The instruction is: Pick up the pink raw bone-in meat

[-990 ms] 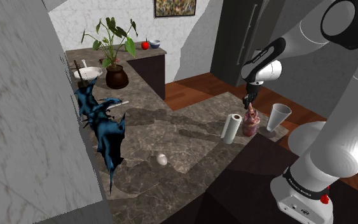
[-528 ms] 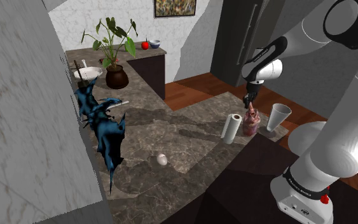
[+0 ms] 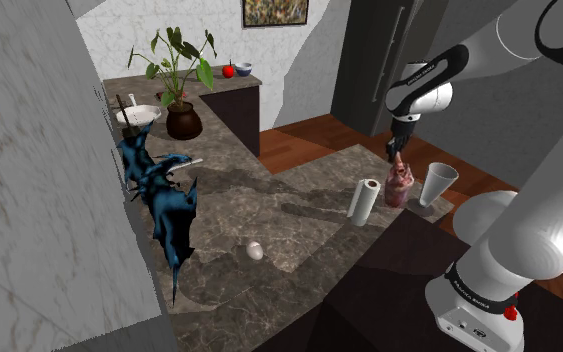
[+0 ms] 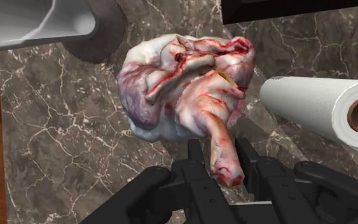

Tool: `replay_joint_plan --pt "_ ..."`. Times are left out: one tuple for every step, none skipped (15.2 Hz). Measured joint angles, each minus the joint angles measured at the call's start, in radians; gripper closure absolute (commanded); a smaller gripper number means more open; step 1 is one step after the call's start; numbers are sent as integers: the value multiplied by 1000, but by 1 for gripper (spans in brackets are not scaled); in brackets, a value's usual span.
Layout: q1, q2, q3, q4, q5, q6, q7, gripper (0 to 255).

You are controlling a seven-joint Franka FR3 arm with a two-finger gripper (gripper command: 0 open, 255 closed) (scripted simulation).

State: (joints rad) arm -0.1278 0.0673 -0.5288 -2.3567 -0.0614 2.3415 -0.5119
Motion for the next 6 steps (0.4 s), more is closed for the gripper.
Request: replay_joint_plan --pt "0 -14 -2 1 -9 -14 5 255" --pt "1 -28 -2 4 -17 -28 10 255" --pt "2 -35 -2 9 -21 -39 14 255" --pt "3 -48 -2 10 -29 -53 19 255" --pt "5 -61 -1 16 -36 -70 26 255" --pt "5 -65 -1 20 -38 -77 26 255"
